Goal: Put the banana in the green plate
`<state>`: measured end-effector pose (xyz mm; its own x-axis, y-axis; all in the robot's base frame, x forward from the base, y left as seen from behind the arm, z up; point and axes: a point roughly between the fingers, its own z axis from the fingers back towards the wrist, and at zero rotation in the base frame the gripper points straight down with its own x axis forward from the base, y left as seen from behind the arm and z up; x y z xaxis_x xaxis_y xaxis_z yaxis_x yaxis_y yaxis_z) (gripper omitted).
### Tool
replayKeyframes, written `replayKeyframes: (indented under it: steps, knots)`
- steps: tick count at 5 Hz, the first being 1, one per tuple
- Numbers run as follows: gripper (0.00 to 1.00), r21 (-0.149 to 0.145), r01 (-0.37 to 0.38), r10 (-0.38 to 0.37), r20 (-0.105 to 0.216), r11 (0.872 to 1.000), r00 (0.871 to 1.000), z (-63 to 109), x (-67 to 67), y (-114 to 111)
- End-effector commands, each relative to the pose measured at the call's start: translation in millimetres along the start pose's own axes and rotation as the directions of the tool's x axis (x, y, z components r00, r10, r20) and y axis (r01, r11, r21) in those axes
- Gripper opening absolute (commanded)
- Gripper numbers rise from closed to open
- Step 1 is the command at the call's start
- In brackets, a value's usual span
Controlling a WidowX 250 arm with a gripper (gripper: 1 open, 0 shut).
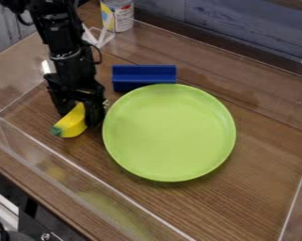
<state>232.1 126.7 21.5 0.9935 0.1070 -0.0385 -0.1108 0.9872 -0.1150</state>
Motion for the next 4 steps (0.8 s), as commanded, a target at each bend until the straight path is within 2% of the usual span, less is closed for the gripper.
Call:
replayKeyframes:
  steps: [1, 4]
  knots:
    - [1.00, 0.010, -0.004, 0.004, 0.034, 1.000, 0.999, 11.1, 8.2, 2.2]
    - [1.00, -0.011, -0.027, 0.027, 0.021, 1.000, 0.999, 9.7, 8.9, 4.6]
